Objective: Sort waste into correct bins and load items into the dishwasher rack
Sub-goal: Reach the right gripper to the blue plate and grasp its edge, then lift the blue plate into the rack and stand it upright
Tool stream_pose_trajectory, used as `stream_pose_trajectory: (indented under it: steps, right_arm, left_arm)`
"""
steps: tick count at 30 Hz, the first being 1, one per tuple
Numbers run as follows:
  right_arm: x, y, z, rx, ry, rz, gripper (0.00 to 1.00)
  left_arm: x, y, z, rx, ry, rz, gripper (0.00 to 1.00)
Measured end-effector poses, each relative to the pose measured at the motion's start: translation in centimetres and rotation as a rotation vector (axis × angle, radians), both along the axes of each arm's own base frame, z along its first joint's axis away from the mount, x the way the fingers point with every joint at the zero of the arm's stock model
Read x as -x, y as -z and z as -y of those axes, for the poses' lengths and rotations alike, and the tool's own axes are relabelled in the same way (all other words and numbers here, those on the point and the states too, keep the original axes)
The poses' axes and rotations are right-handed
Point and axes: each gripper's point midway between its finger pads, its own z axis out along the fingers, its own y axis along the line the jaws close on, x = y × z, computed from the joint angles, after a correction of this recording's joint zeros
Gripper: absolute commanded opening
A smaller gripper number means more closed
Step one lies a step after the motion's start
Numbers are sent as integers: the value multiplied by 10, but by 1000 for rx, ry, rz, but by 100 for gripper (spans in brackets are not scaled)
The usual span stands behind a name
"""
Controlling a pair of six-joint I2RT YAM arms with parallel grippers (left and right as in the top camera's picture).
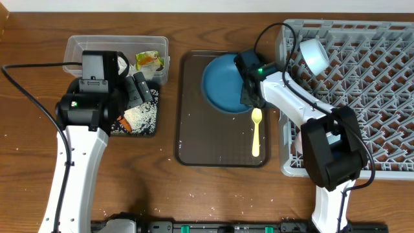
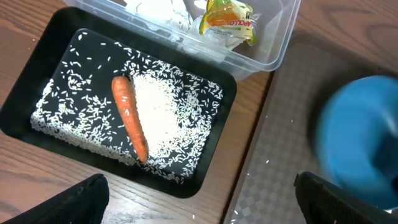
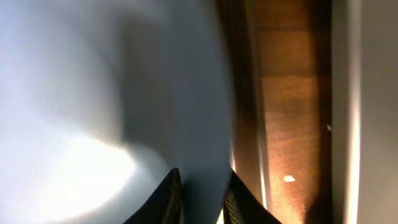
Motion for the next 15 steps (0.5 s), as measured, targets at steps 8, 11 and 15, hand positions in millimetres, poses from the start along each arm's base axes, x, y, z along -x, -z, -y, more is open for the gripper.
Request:
stream_pose_trajectory:
  steps: [8, 11, 15]
  right_arm:
    - [-29, -8, -18, -51, -102, 113, 1]
    - [-34, -10, -25, -77, -130, 129, 1]
    - [-36, -11, -30, -94, -150, 136, 1]
  left_arm:
    - [0, 0, 0, 0, 0, -1, 98]
    - [0, 0, 0, 0, 0, -1, 98]
    - [0, 0, 0, 0, 0, 0, 98]
